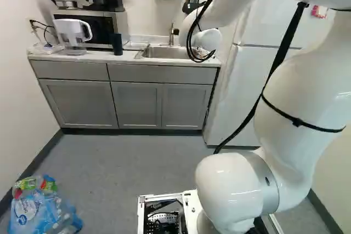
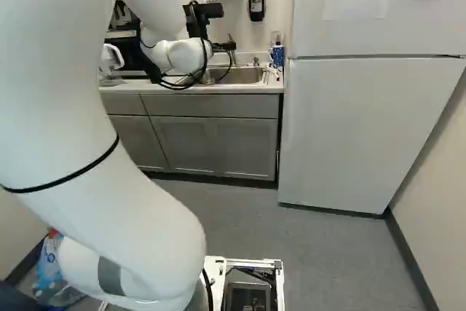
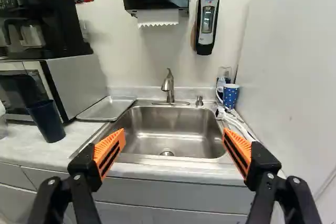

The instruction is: Rinse the cup and place it in the tray

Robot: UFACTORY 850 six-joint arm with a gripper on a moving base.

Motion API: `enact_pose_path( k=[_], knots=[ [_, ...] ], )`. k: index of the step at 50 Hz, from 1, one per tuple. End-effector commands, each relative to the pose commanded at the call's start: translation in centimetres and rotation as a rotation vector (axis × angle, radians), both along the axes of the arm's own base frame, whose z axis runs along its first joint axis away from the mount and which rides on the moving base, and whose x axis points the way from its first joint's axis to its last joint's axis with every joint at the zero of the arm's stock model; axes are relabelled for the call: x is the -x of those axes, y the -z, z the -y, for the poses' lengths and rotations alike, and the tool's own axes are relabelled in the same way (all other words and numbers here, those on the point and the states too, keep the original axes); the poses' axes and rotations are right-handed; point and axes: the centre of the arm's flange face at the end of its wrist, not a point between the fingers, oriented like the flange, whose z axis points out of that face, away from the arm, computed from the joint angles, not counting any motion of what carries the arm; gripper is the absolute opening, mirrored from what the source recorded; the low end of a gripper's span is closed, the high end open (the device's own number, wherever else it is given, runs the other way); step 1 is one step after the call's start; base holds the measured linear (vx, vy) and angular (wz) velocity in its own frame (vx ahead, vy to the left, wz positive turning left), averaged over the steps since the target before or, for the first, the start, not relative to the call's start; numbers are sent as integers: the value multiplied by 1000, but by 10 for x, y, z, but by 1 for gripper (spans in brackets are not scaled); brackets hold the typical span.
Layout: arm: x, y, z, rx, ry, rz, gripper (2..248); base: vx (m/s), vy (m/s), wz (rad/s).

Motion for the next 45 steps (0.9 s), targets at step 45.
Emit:
enact_pose_path(
  k=[45],
  knots=[
    [-37,-40,0,0,0,6,247,0,0,0]
  ],
)
